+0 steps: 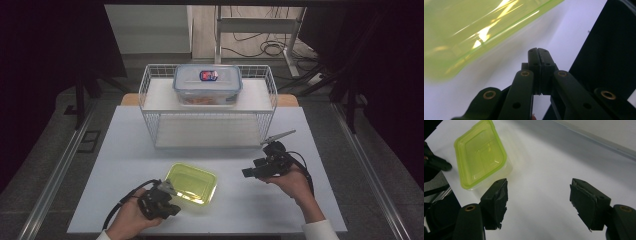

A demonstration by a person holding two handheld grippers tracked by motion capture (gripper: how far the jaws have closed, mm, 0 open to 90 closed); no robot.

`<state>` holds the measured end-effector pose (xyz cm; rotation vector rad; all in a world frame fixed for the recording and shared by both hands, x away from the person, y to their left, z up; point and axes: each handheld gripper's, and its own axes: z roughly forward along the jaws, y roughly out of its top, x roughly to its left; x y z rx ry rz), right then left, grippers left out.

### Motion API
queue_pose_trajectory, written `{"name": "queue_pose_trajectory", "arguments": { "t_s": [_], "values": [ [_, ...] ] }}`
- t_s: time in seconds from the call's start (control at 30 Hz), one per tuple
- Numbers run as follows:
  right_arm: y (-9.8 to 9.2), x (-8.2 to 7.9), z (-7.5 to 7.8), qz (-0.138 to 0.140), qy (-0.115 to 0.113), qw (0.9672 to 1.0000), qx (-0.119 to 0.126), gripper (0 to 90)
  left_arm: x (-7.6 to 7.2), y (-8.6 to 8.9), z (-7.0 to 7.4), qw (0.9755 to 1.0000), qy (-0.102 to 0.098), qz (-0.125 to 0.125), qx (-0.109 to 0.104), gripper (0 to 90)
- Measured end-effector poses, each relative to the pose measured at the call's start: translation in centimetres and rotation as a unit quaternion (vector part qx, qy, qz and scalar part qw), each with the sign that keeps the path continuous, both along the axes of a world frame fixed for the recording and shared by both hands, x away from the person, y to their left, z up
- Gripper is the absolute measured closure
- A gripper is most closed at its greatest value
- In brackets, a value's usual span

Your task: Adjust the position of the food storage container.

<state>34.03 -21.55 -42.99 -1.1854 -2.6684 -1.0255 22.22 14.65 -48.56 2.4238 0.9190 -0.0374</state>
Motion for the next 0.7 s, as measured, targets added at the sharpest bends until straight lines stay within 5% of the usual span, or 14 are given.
{"name": "queue_pose_trajectory", "arguments": {
  "t_s": [0.17, 0.53, 0.7],
  "values": [
    [0.0, 0.1, 0.2, -0.003, -0.001, 1.0, 0.0, 30.4, 0.4, 1.7, -0.1, 0.9993, 0.008, 0.028, -0.025, 89.6],
    [0.0, 0.2, 0.1, -0.004, 0.001, 1.0, 0.0, 30.4, 1.1, -3.6, 0.1, 0.9994, -0.016, -0.014, -0.028, 89.9],
    [-0.2, 0.1, 0.1, -0.004, 0.002, 1.0, 0.0, 30.4, 1.8, -4.5, 0.1, 0.9993, -0.017, -0.012, -0.032, 90.0]
  ]
}}
